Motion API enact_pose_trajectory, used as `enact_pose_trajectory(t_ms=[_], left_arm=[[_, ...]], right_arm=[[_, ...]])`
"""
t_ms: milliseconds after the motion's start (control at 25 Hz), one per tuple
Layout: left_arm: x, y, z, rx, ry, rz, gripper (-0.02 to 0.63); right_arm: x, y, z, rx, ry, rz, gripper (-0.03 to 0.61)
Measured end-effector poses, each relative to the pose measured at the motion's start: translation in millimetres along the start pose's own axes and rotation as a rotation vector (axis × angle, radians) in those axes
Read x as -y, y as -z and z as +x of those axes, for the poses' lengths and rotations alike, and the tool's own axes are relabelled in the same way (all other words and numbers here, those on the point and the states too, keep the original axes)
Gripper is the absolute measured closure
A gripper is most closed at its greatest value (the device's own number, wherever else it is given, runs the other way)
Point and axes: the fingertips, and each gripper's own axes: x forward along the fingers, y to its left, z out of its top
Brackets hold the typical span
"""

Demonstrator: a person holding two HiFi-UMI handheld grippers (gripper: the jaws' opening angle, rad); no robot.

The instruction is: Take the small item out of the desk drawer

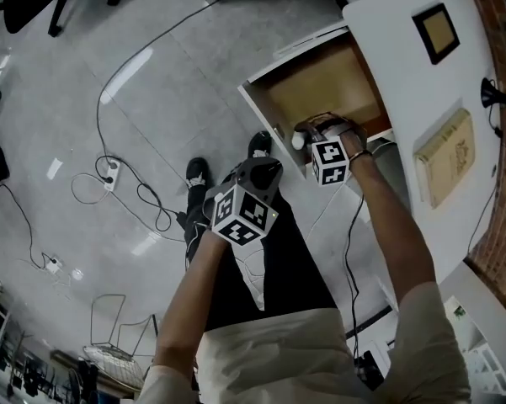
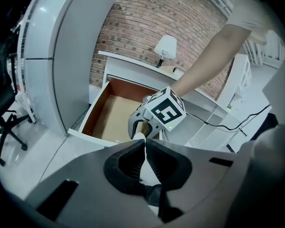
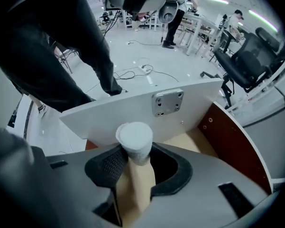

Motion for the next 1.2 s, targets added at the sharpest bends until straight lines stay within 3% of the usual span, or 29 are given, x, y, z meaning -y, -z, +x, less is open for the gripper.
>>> enact_pose_trajectory(t_ms=[360, 680, 1080, 1200], left_arm=[[5, -1, -23, -0.025, 0.091, 0.051, 0.592], [22, -19, -37, -0.049, 0.155, 0.122, 0.592], [39, -61, -59, -0.034, 0.181, 0.153, 0.592], [42, -77, -67, -0.015, 0.169, 0.128, 0.592]], right_arm=[[17, -5, -31, -0.005, 0.138, 0.279, 0.411], [25, -8, -82, 0.088, 0.273, 0.636, 0.411], [14, -19, -135, 0.208, 0.389, 1.033, 0.411], [5, -14, -155, 0.248, 0.431, 1.162, 0.411]])
